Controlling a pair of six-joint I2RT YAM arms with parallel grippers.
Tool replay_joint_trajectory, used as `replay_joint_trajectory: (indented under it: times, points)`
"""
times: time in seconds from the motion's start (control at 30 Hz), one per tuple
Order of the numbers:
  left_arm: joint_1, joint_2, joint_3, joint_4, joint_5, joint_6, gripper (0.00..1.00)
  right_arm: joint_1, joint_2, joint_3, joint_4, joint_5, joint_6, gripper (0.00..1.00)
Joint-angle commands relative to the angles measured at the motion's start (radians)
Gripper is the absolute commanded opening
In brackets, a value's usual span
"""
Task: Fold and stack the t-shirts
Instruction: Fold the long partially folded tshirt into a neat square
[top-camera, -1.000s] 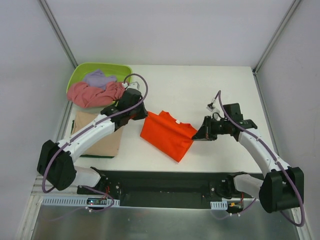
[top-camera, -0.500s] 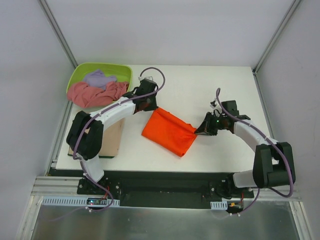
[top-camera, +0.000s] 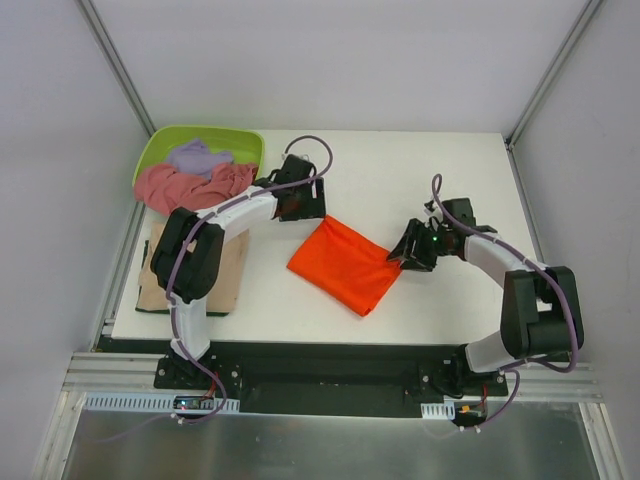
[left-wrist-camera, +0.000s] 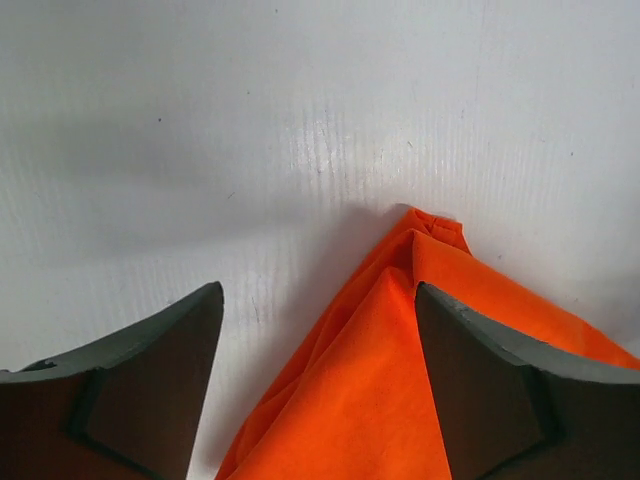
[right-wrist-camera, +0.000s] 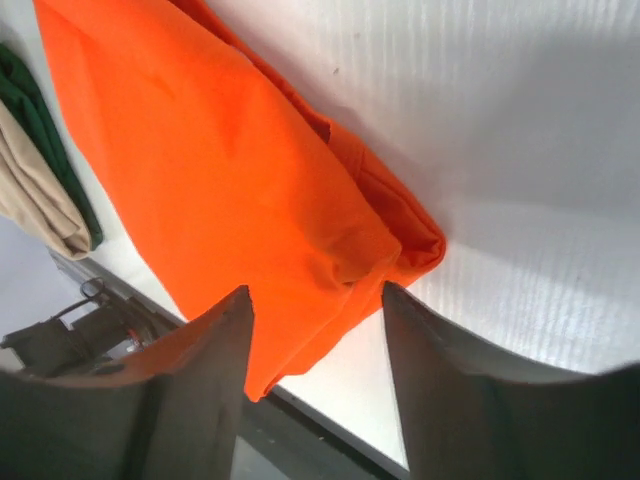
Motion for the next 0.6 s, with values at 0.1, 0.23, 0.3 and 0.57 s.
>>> replay_joint_trajectory:
  times: [0.1,0.23,0.3,0.57]
  points:
    - [0.008,-0.143,-0.053,0.009,0.026,0.001,0.99,0.013,-0.152,0.014,-0.033,0.05,0.021,0.96]
    - [0.008,-0.266,-0.176,0.013,0.056,-0.041,0.99,0.1,-0.322,-0.056,-0.012,0.032,0.036,0.96]
    - [0.008,-0.315,-0.234,0.055,0.109,-0.059,0.99,0.174,-0.375,-0.089,0.081,0.0,0.078,0.96]
    - [0.009,-0.189,-0.275,0.279,0.534,-0.142,0.99,0.467,-0.263,-0.218,0.619,-0.083,0.333,0.96]
